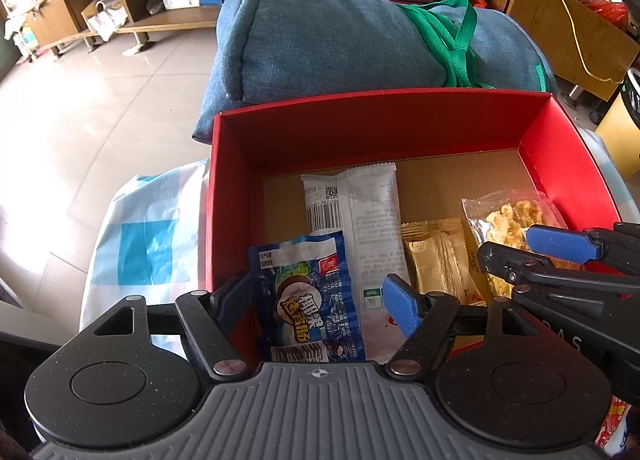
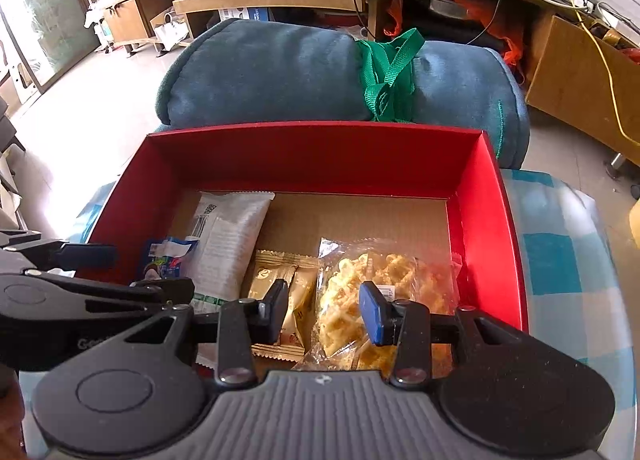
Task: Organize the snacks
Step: 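Lower the blue coconut packet into the red box and open the left tool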
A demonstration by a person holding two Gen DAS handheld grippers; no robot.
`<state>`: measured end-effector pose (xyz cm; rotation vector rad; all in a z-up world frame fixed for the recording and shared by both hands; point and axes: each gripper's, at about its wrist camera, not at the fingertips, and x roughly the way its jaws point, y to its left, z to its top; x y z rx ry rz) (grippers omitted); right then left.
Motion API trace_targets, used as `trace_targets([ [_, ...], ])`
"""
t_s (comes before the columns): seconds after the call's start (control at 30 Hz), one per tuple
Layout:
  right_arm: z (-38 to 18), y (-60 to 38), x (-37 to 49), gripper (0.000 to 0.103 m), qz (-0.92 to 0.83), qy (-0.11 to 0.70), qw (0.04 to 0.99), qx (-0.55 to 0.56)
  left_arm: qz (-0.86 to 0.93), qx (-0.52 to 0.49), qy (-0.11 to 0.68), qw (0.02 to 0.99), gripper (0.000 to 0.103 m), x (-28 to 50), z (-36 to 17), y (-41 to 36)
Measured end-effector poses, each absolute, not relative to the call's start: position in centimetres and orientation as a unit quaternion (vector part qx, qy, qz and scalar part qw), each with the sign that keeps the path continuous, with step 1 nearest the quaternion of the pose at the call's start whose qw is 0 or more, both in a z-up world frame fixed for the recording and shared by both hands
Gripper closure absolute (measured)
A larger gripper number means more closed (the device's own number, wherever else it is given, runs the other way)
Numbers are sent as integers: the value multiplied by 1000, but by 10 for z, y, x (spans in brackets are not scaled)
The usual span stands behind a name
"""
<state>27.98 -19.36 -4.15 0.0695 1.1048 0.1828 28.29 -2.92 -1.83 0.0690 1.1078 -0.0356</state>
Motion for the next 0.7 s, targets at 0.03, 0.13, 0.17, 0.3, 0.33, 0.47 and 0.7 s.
trace_targets([
  [0.03,-41,-194,280,67,87,524,847,32,-17,32,526,850,25,283,-18,-29],
  [0.13,-41,-194,278,67,85,524,847,32,-17,32,526,850,25,282,-18,-29],
  [0.17,-40,-194,278,67,84,523,847,33,-18,31,526,850,25,281,-17,-29],
  [0.3,-36,-196,274,68,82,521,849,36,-22,29,523,852,25,278,-13,-30],
  [0.33,-34,-196,273,68,81,519,850,36,-23,28,522,852,25,277,-11,-29],
  [0.47,-27,-196,269,67,81,515,853,37,-26,21,518,854,25,273,-6,-26],
  [0.7,-16,-194,258,67,82,509,856,37,-34,14,513,858,25,263,2,-23],
])
